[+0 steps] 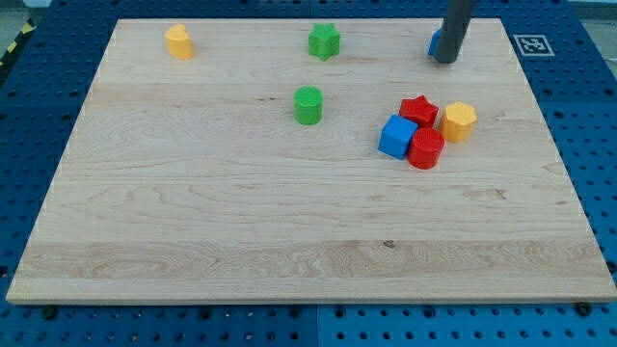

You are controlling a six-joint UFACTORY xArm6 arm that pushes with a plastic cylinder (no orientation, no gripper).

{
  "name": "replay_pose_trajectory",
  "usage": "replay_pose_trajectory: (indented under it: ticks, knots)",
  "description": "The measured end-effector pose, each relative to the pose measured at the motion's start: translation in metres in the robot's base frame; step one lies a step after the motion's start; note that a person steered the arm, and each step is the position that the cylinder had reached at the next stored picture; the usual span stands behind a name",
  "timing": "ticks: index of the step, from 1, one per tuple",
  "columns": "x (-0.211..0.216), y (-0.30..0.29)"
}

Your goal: Push the blue triangle to the top right

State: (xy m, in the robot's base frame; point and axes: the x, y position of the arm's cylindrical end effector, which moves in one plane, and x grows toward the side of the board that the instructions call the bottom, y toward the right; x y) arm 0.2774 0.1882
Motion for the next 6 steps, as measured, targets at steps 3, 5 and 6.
replay_pose_trajectory:
  ticks: [3, 5, 6]
  knots:
    - [-0.03, -0.041]
    - [-0.051, 0.005]
    - [-0.052, 0.011]
